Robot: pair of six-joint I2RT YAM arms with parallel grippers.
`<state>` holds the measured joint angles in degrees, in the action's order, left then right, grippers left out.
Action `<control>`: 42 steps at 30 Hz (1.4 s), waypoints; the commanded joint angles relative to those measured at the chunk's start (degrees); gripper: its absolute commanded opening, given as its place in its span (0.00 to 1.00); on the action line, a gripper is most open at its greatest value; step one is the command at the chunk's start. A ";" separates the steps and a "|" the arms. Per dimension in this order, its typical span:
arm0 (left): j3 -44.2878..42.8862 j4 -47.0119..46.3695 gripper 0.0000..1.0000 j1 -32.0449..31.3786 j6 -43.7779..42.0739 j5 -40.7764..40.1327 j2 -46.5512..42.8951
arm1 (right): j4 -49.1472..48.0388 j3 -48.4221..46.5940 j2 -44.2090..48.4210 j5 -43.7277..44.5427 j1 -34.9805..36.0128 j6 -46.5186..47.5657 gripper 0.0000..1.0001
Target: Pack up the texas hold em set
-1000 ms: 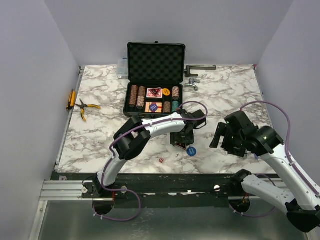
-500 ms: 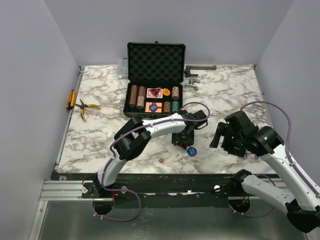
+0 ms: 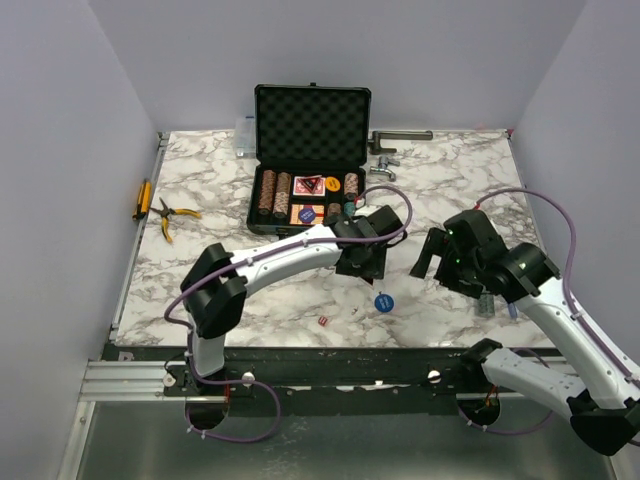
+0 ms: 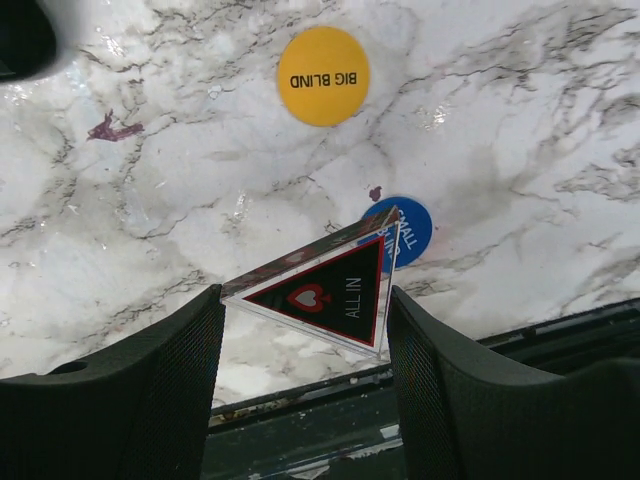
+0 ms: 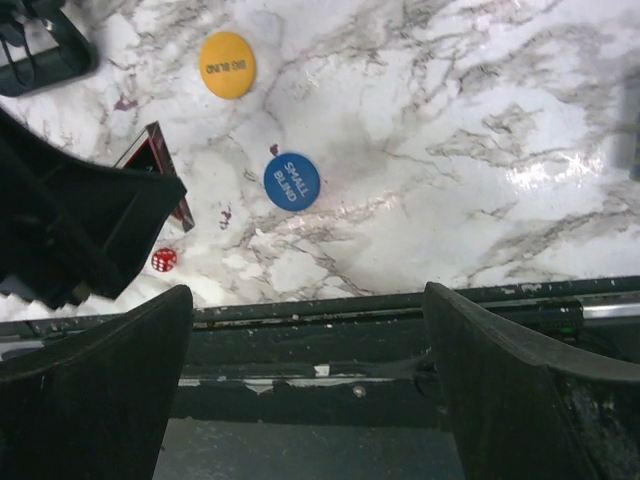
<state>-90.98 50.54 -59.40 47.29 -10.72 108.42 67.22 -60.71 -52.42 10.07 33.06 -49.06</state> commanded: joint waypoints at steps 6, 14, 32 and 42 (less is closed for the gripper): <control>2.97 -0.21 0.00 0.37 -6.63 -3.90 -11.60 | -8.64 -2.94 -4.68 4.07 0.34 2.48 1.00; 1.49 3.22 0.00 5.47 -8.52 -4.12 -16.31 | -11.64 -4.16 -8.79 2.61 0.31 3.32 1.00; -13.87 6.22 0.00 25.41 -18.51 2.99 -4.42 | -13.24 -0.39 -9.63 0.66 0.34 3.28 1.00; -24.04 11.78 0.00 29.70 -21.70 6.59 7.40 | -15.52 2.13 -8.49 0.49 0.34 1.63 1.00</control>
<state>-111.04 58.50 -31.18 28.23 -7.25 112.90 53.69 -60.14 -62.15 11.09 33.06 -46.52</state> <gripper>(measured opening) 0.606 0.997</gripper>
